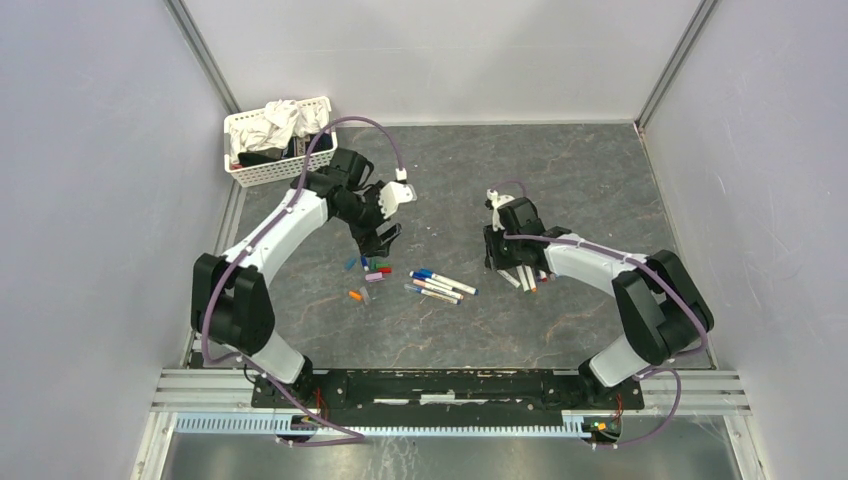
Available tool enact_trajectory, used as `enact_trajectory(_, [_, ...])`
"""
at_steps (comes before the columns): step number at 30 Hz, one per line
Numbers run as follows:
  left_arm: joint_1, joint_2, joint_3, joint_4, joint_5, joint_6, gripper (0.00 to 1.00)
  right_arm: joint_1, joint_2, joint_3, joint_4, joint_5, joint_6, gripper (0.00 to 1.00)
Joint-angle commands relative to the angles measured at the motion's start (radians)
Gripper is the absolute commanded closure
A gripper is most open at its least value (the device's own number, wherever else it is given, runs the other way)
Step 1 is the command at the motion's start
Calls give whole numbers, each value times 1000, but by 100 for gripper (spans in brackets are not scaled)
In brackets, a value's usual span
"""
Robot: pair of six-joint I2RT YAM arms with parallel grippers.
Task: Open the pen caps
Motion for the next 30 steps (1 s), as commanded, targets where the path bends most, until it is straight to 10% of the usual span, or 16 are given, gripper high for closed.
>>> enact_trajectory(1, [-2, -77, 77, -64, 51, -51, 3, 69, -30, 80, -30, -5, -27, 66])
enact_trajectory(30, [2, -192, 105, -94, 76, -105, 0, 241, 73, 145, -63, -5, -192, 57])
